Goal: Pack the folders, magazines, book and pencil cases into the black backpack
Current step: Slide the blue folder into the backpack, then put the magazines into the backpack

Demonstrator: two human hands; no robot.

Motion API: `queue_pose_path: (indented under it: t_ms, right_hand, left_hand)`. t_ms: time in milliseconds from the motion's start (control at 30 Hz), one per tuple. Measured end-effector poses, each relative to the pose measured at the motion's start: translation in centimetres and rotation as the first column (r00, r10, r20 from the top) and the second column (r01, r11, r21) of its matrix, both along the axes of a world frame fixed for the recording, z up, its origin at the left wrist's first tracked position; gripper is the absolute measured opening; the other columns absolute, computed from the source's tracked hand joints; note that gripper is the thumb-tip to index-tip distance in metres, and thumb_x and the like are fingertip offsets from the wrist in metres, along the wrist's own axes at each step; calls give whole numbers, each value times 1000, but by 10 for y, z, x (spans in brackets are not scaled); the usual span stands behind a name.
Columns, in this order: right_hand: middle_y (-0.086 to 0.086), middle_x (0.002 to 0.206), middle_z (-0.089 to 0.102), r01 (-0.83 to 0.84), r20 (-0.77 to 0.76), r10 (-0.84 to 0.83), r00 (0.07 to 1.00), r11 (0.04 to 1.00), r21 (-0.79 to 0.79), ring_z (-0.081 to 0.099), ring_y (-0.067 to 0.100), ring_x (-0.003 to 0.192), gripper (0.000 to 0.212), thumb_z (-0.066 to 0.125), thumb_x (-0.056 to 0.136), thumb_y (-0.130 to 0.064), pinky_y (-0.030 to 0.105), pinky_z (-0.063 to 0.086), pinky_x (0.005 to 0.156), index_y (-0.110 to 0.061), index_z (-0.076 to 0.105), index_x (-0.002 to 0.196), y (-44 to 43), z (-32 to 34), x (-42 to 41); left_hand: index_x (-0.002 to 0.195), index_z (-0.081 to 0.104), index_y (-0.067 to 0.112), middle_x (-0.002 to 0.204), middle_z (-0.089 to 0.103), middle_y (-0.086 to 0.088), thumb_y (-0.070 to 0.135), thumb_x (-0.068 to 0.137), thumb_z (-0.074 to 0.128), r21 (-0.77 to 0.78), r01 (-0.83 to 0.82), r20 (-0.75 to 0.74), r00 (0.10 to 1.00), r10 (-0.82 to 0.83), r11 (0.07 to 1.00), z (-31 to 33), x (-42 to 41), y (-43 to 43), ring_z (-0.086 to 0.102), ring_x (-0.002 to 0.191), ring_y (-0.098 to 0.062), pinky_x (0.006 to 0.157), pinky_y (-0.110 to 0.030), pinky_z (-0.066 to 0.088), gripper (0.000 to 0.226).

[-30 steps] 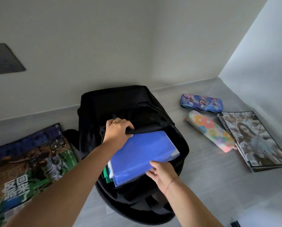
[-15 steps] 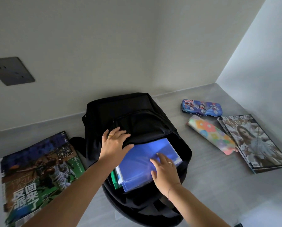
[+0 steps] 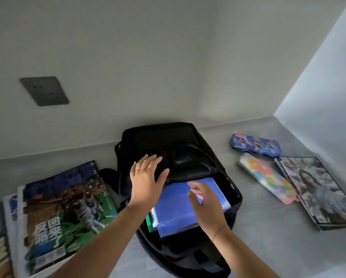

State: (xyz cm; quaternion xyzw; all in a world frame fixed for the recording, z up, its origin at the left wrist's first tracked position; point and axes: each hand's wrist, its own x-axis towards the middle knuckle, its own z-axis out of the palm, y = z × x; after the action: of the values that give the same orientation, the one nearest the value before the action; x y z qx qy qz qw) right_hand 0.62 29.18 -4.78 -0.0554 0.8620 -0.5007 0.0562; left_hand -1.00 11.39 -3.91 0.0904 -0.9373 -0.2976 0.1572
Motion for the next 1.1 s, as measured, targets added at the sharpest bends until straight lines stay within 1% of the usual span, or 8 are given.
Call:
queue_pose_path:
  t_ms: [267, 400, 533, 733, 833, 900, 967, 1100]
  right_hand:
    - [3, 122, 62, -501, -7, 501, 865, 865, -6, 58, 14, 114, 34, 58, 89, -18, 22, 43, 99, -12, 58, 123, -149, 4, 29]
    - [9, 141, 45, -611, 165, 592, 789, 785, 103, 42, 22, 132, 52, 60, 89, -26, 25, 29, 110, -8, 44, 135, -215, -24, 34]
    - [14, 141, 48, -484, 258, 445, 858, 868, 111, 46, 27, 129, 59, 67, 82, -20, 38, 38, 106, -10, 44, 136, -248, -49, 23]
    - [13, 129, 59, -376, 353, 355, 865, 927, -11, 54, 30, 121, 60, 68, 80, -14, 39, 43, 104, -20, 46, 135, -276, -62, 6]
    - [5, 110, 68, -354, 388, 406, 827, 913, -200, 63, 25, 107, 41, 67, 78, -5, 44, 48, 99, -28, 61, 112, -284, -66, 8]
    - [1, 97, 71, -345, 433, 402, 807, 916, -207, 66, 25, 100, 25, 68, 78, -6, 42, 50, 95, -29, 66, 88, -284, -67, 13]
    - [10, 103, 72, -289, 488, 408, 771, 908, -303, 66, 30, 100, 25, 65, 81, -3, 47, 49, 96, -25, 67, 91, -284, -68, 15]
    - [23, 111, 66, -230, 560, 490, 668, 852, -471, 66, 34, 98, 27, 53, 89, -1, 45, 52, 91, -4, 62, 114, -276, -65, 4]
  left_hand:
    - [127, 55, 12, 136, 52, -8, 21, 87, 62, 69, -532, 36, 846, 531, 844, -13, 105, -111, 43, 128, -29, 107, -45, 32, 42]
    - [133, 47, 10, 139, 44, -16, 24, 86, 62, 147, -812, 267, 583, 767, 566, -30, 160, -176, 39, 128, -35, 106, -48, 32, 51]
    - [123, 50, 5, 122, 51, -20, 36, 80, 67, 247, -926, 568, 378, 732, 286, -51, 180, -224, 52, 106, -37, 92, -49, 47, 56]
    - [80, 62, 9, 70, 64, -9, 20, 78, 72, 646, -760, 575, 545, 610, 72, -64, 166, -261, 61, 60, -21, 58, -29, 48, 14]
    - [80, 61, 8, 73, 67, -9, 28, 68, 82, 637, -768, 597, 548, 587, 69, -69, 163, -274, 64, 67, -24, 64, -32, 52, 31]
    - [94, 61, 7, 89, 68, -10, 27, 64, 85, 629, -767, 593, 580, 558, 128, -69, 158, -278, 65, 85, -29, 83, -42, 54, 43]
    - [102, 60, 9, 95, 68, -9, 19, 65, 84, 638, -739, 560, 638, 529, 216, -65, 155, -277, 64, 92, -30, 90, -44, 51, 46]
    - [103, 59, 16, 89, 71, -1, 8, 69, 80, 738, -601, 404, 757, 513, 307, -56, 163, -266, 68, 86, -20, 69, -29, 51, 41]
